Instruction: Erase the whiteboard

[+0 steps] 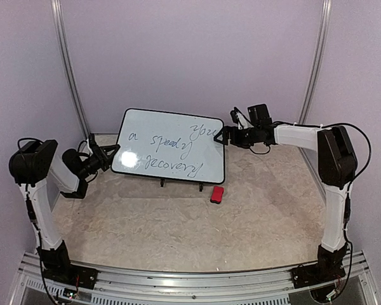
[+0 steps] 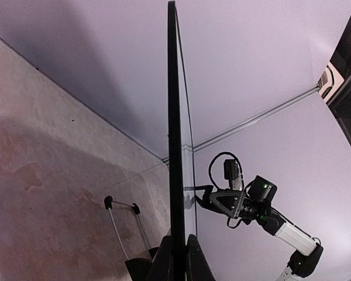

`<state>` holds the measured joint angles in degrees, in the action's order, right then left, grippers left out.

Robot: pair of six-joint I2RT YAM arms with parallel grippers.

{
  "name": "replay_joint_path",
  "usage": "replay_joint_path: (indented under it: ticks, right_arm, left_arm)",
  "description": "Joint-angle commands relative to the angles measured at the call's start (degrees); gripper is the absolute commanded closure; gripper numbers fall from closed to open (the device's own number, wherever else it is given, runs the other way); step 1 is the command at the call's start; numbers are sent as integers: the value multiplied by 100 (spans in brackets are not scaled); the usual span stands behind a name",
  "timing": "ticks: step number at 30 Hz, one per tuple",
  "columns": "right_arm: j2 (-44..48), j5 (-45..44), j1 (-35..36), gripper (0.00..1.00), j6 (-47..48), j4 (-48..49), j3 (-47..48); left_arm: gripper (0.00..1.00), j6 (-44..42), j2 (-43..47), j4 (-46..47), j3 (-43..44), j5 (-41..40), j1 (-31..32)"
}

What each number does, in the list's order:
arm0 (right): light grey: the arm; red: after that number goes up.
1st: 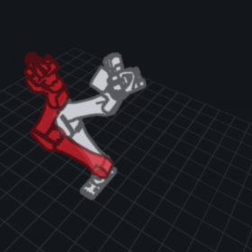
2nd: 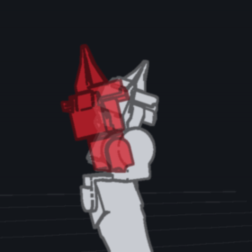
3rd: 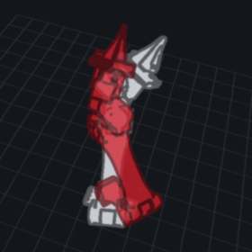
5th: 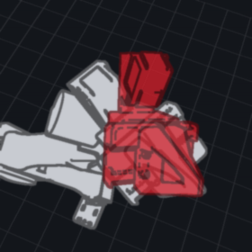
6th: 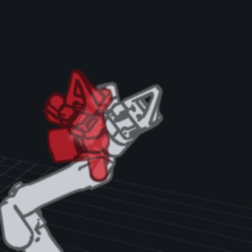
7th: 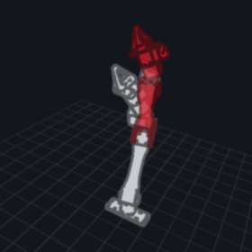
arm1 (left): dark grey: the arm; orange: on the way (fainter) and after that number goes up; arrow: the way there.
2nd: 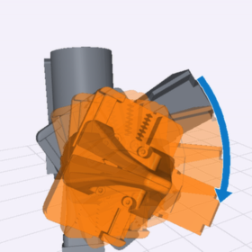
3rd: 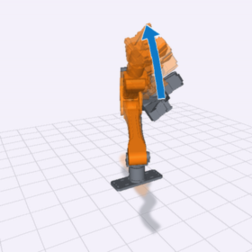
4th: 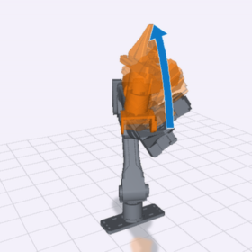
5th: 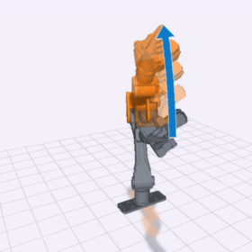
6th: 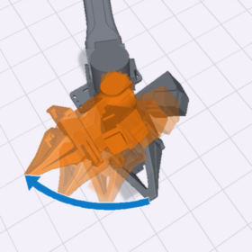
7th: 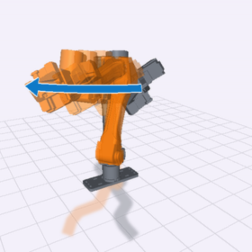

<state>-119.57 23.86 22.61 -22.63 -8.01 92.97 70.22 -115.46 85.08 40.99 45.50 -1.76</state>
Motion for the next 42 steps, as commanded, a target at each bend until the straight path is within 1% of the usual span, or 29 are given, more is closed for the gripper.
replay_joint_path:
  ticks: [1,6,11,12,18,24,26,32,36,39,42]
  right_arm:
    - [-9,1076,99,1,-267,974,-98]
    - [19,1568,179,1,-380,1424,-281]
    - [26,1849,209,1,-504,1557,-221]
    - [33,1917,209,1,-525,1602,-214]
    - [205,2415,222,1,-805,2056,-334]
    - [432,2557,215,1,-928,2139,-323]
    - [496,2564,213,1,-923,2110,-315]
    - [920,2461,184,1,-787,2028,-560]
    - [1329,2127,14,1,-697,1826,-932]
    - [1592,1540,-98,1,-531,1503,-1344]
    - [1726,1344,-221,0,-517,1549,-1916]
  left_arm:
    - [100,-101,-218,1079,-77,208,70]
    - [100,-374,-184,1082,-169,173,139]
    - [100,-579,-91,1057,-147,194,138]
    - [100,-620,-84,1059,-137,215,305]
    - [100,-1090,2,853,-162,249,531]
    - [100,-1448,82,802,-221,225,776]
    - [100,-1344,76,1030,-280,214,770]
    - [100,-624,-46,2073,-388,208,565]
    - [100,-596,32,2101,-374,188,541]
    - [100,-603,133,2100,-362,173,553]
    - [100,-614,256,2101,-364,162,564]
